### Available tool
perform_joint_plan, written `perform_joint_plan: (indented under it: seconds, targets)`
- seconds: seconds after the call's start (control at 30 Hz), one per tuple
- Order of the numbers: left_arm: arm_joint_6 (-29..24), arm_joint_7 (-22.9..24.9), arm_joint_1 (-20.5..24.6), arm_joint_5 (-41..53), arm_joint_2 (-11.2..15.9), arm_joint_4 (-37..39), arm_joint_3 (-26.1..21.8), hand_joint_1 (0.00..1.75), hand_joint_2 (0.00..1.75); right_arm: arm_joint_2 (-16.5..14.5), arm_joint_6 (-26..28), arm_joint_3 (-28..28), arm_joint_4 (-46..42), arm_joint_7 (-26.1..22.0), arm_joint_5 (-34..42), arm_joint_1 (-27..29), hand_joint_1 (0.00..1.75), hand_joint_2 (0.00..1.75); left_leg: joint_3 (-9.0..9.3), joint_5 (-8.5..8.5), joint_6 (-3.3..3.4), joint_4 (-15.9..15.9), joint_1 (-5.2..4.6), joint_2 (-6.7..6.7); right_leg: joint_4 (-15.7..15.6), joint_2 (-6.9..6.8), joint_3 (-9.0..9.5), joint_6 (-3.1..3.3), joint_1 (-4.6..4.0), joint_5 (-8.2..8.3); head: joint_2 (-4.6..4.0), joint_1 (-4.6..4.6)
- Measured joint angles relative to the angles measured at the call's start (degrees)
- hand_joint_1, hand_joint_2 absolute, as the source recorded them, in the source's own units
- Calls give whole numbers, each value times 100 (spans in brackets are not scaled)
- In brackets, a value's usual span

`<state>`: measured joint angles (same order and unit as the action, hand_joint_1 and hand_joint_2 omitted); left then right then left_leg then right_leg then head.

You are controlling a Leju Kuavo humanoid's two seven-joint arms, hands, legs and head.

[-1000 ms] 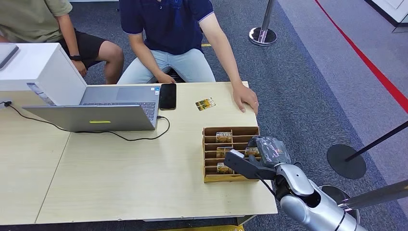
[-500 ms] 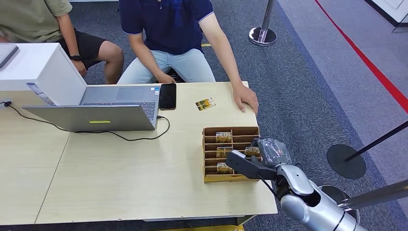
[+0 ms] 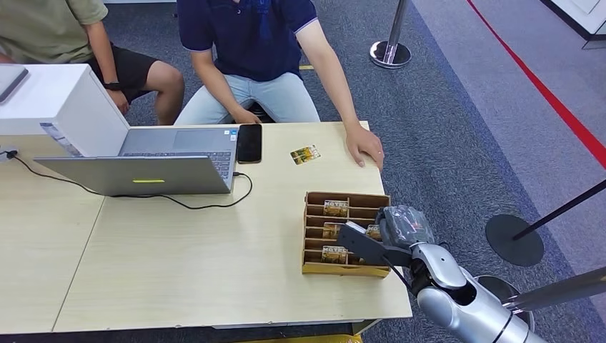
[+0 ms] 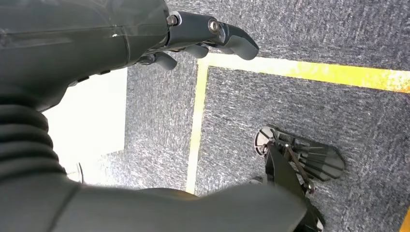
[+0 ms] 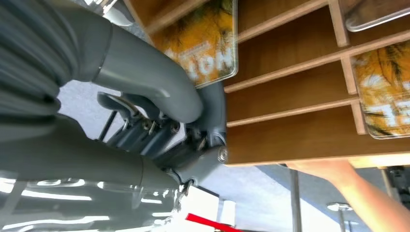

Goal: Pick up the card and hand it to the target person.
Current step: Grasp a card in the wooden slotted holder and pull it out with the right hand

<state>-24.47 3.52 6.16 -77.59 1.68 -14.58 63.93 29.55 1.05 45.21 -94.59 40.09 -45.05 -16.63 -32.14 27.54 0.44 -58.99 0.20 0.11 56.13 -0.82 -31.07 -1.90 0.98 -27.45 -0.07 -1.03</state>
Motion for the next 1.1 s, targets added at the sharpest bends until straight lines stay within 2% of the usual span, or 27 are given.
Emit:
perform_joint_plan:
  seconds: [0.13, 0.43, 0.8, 0.93, 1.1]
  targets:
    - [-76, 0, 0, 16, 0, 0, -1, 0, 175, -2, 93, 3, 23, -55, -29, -3, 175, 175, -1, 0, 0, 0, 0, 0, 0, 0, 0, 0, 0, 0, 0, 0]
    - [-108, -134, 0, -39, 0, 0, -9, 0, 175, -36, 872, 2, -76, -653, -438, -40, 175, 175, -3, 0, 0, 0, 0, 0, 0, 0, -1, 0, 0, 0, 0, 1]
    - [-94, -131, 0, -38, 0, 0, -13, 0, 175, -98, 1173, -14, -359, -734, -682, -114, 175, 175, -2, 0, 0, 0, 0, 0, 0, 0, -1, 0, 0, 0, 0, 1]
    - [-92, -93, -1, -25, 0, 0, -13, 0, 175, -116, 1745, -92, -422, -890, -1046, -77, 175, 175, -3, 0, 0, 0, 0, 0, 0, 0, -2, 0, 0, 0, 0, 1]
    - [-34, -50, 0, 124, 0, 0, -11, 0, 175, -247, 3192, -314, -463, -1446, -1789, 24, 175, 175, -4, 0, 0, 0, 1, 0, 1, 1, -2, 2, 0, -1, 0, 0]
